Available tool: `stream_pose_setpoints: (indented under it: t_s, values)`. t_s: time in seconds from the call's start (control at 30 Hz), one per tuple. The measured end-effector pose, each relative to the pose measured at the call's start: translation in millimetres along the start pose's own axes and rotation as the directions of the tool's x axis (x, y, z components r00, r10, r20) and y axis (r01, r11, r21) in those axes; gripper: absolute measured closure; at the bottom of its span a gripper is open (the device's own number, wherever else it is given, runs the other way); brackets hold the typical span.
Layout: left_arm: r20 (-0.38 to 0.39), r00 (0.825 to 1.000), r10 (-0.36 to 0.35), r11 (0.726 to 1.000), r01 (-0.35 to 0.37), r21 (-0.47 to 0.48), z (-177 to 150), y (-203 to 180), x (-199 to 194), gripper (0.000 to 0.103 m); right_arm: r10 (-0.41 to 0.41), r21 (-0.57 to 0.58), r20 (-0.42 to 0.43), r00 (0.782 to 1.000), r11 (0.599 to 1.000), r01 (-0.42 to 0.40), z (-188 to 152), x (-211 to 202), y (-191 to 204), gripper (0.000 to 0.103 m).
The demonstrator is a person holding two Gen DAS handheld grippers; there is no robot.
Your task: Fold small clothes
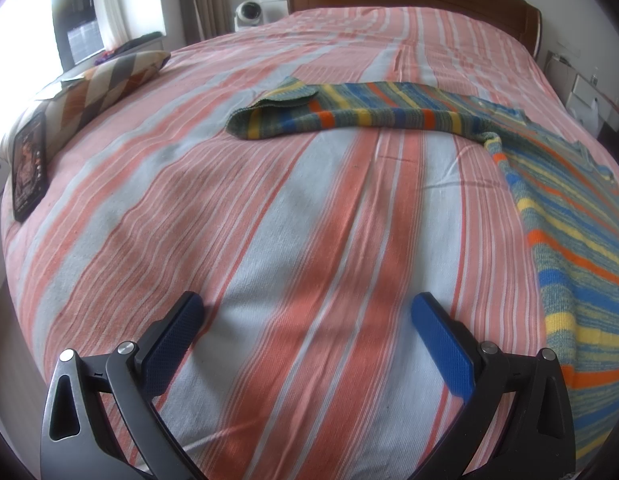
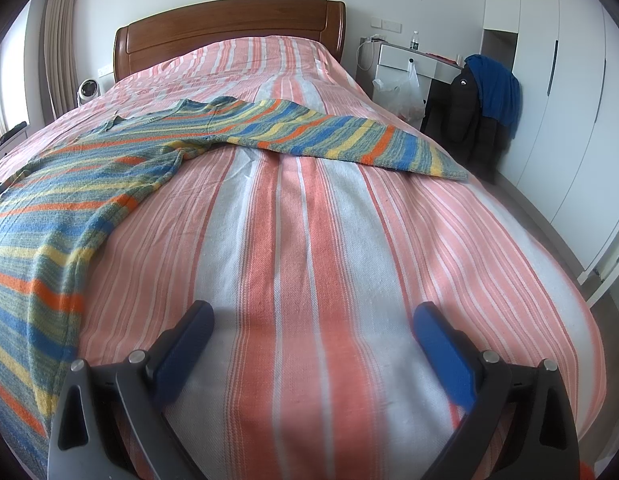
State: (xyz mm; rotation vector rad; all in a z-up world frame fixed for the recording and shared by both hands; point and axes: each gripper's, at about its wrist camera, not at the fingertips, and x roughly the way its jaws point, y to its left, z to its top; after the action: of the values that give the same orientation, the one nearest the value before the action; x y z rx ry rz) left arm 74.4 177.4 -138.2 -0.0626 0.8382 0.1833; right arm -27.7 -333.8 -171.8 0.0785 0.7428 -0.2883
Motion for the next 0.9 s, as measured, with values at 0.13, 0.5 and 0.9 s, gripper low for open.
stream_pose_setpoints:
  t_s: [0.13, 0.5, 0.9]
  values:
    - [0.0, 1.0, 0.0, 1.0, 0.0, 0.0, 0, 0, 0, 0.0, -0.001, 0.0, 0.001, 1.0, 1.0, 0.001, 0, 0, 0, 0.004]
    - [0.005, 1.0, 0.0, 1.0, 0.0, 0.002, 1, 0, 0, 0.0, 0.241, 0.175, 0.0, 0.97, 0.956, -0.238, 37, -24, -45, 0.004]
    - [0.016, 1.0, 0.008, 1.0, -0.008, -0.001, 0, 0, 0, 0.0, 0.489, 0.85, 0.06, 0.87, 0.433, -0.302, 85, 90, -257, 0.039]
